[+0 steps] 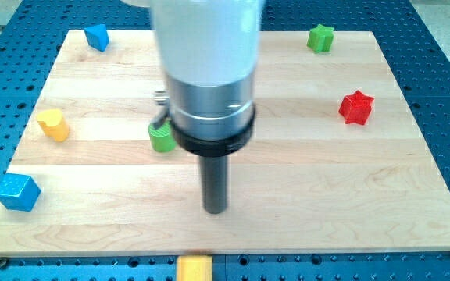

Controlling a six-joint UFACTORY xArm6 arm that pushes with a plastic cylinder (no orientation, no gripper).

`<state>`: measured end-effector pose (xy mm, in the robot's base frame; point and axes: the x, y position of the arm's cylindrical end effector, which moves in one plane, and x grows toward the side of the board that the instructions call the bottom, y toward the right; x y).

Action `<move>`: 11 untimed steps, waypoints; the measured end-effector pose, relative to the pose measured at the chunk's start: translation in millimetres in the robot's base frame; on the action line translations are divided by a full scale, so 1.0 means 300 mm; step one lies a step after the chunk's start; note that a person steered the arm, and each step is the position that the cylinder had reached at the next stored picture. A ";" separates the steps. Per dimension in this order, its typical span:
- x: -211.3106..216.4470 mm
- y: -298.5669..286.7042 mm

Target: Place the green circle vertically below the red star

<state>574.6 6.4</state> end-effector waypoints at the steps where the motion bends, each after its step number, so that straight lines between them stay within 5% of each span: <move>1: 0.143 0.085; 2: 0.070 0.085; 3: -0.146 0.023; 4: -0.077 -0.380; 6: -0.302 -0.389; 7: -0.301 -0.445; 9: -0.498 -0.364; 10: -0.477 -0.146; 11: -0.257 0.101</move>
<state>497.6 36.7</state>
